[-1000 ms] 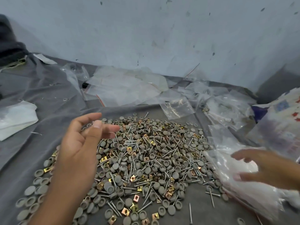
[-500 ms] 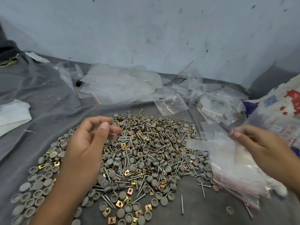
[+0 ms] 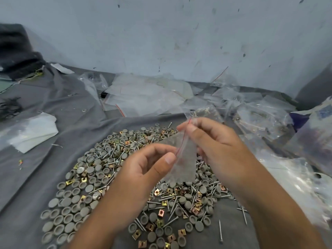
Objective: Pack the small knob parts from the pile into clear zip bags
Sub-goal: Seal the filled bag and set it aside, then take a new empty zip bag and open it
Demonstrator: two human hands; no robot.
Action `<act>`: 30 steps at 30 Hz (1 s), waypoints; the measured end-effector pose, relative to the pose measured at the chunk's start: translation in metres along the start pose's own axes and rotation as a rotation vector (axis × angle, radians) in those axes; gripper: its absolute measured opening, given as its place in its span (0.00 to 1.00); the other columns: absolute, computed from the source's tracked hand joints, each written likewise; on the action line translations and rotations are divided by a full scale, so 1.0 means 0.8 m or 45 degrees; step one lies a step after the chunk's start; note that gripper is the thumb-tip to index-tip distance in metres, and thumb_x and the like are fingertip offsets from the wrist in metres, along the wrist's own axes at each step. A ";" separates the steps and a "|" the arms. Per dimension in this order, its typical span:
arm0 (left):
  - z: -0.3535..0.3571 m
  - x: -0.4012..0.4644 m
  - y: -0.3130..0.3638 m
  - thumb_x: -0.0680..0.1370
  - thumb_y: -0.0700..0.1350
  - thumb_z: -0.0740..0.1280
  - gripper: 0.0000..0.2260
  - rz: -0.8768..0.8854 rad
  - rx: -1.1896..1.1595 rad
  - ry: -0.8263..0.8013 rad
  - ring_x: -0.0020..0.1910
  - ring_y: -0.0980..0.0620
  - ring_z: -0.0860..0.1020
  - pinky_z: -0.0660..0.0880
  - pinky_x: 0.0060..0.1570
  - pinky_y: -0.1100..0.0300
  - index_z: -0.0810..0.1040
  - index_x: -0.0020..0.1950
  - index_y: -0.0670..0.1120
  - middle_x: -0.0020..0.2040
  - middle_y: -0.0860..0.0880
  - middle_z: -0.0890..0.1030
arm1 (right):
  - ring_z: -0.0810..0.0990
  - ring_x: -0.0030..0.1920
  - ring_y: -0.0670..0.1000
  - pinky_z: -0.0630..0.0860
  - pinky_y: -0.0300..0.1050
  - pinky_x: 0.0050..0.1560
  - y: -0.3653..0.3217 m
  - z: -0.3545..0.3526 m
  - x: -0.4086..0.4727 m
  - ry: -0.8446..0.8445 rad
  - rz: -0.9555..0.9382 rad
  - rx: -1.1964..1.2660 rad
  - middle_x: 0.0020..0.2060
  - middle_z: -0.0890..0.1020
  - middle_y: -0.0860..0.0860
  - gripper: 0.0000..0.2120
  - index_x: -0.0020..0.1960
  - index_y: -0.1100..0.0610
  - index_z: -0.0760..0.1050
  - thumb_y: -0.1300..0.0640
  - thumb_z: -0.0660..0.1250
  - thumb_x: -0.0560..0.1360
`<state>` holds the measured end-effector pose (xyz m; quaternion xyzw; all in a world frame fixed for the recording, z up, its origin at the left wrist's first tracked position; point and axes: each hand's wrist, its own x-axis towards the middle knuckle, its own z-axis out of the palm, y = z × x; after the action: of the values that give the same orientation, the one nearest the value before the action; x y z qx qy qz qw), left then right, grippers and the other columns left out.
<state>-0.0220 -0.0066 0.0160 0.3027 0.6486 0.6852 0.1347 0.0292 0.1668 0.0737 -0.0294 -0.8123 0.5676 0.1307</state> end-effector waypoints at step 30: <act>-0.019 0.005 -0.010 0.74 0.54 0.71 0.05 -0.116 0.222 0.423 0.38 0.56 0.82 0.77 0.38 0.66 0.82 0.44 0.54 0.39 0.52 0.84 | 0.85 0.42 0.45 0.83 0.41 0.43 0.068 0.049 0.001 -0.017 0.250 0.504 0.42 0.87 0.48 0.08 0.50 0.57 0.80 0.57 0.64 0.82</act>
<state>-0.0355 -0.0159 0.0094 0.1663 0.7319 0.6601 0.0301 0.0130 0.1505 0.0106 -0.0784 -0.6791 0.7263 0.0724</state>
